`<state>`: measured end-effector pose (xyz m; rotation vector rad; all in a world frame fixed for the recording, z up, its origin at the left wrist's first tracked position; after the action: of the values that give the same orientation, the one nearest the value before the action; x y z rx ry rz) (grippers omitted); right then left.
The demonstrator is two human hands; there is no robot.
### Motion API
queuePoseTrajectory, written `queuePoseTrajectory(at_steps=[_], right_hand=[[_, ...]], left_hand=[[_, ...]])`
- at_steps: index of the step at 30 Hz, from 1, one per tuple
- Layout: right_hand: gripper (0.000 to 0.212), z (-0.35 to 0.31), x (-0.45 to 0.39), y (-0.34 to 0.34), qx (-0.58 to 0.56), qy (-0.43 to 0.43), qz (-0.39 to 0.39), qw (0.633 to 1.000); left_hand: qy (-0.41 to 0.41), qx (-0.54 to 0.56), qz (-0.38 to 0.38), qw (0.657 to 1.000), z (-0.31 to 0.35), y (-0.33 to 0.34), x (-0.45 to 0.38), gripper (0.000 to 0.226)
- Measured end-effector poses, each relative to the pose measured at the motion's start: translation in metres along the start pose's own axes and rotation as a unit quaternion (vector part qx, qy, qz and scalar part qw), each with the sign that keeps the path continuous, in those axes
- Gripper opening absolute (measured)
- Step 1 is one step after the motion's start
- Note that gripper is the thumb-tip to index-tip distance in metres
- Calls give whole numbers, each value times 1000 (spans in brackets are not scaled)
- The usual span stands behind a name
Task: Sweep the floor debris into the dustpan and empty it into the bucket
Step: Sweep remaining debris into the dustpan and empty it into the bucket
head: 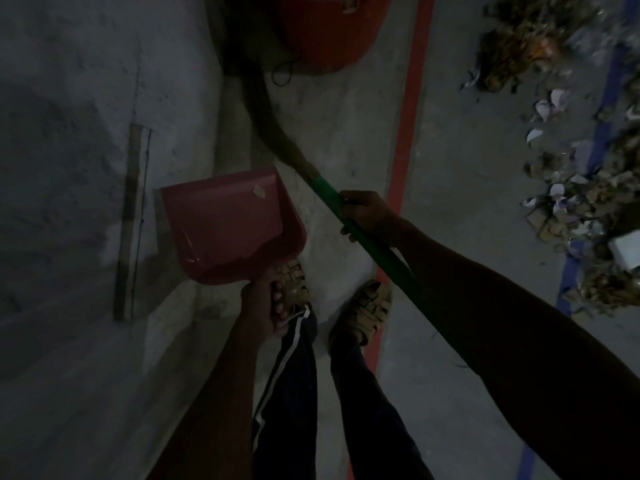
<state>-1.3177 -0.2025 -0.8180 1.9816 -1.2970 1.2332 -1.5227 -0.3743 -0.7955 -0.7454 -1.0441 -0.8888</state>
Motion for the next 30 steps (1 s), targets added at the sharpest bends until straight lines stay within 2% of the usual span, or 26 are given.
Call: queuePoseTrajectory(at_steps=[4,8,11,15,20,25,30], right_hand=[[52,22,-3,-12,97,2,28,995],[52,54,20,-34,261,-35,134,955],[60,89,48,-41,273,-43,192,942],[64,97,73,-35,282,-96,253,920],[66,84,63,-7,237,-137,236,932],[68,58,32,21,259,-166,180,934],[60,30,25,39,281,-159,154,934]], left_hand=[[-2,19,3,1000,-9,1,1,38],[13,38,5,999,-11,-4,0,30],[7,38,8,999,-10,-7,-3,31],[12,39,11,999,-6,-10,-10,32],[14,50,19,998,1,-12,-18,30],[10,44,25,999,9,-10,-22,32],[3,51,20,998,11,-15,-25,33]])
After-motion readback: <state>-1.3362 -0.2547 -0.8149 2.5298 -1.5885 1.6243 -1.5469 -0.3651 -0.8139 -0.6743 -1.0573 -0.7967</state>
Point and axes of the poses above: each hand's wrist, its own x-axis away from the middle knuckle, its own y-axis out of the palm, z = x × y, the point moved 7 cm from there along -x, towards the middle knuckle, and after that the axes turned 6 degrees about y, right-handed, at the moved point
